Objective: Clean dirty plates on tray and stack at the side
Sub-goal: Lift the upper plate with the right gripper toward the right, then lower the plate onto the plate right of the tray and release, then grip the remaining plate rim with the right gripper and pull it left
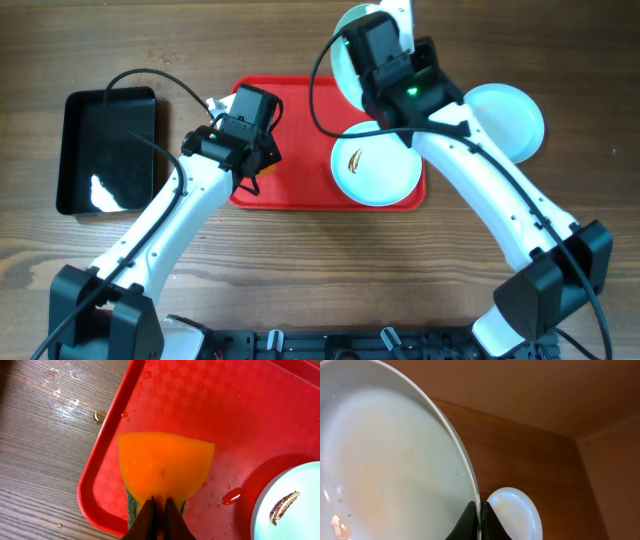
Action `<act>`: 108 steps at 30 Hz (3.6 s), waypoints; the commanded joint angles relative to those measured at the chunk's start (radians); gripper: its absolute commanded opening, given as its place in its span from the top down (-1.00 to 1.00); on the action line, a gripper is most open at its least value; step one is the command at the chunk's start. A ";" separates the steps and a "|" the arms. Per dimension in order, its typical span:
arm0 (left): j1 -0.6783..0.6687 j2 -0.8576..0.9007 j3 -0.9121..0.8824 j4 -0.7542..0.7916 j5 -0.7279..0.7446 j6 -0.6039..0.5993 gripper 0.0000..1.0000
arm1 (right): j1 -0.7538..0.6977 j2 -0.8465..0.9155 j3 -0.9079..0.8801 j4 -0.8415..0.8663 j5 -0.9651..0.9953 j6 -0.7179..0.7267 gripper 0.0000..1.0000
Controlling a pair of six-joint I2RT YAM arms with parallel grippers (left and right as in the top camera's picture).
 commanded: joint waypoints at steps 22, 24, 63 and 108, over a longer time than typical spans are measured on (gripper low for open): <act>0.008 0.010 0.007 -0.001 0.015 -0.018 0.92 | 0.075 0.006 -0.009 -0.248 0.170 0.158 0.91; 0.008 0.010 0.007 0.000 0.015 -0.018 0.92 | 0.067 0.006 -0.014 -0.298 0.079 0.150 0.91; 0.008 0.010 0.007 -0.006 0.029 -0.018 0.92 | -1.019 0.006 -0.269 -0.010 -0.958 0.305 -0.15; 0.008 0.010 0.007 0.022 0.033 -0.018 0.87 | -0.314 0.008 -0.404 -0.005 -0.763 0.097 -0.12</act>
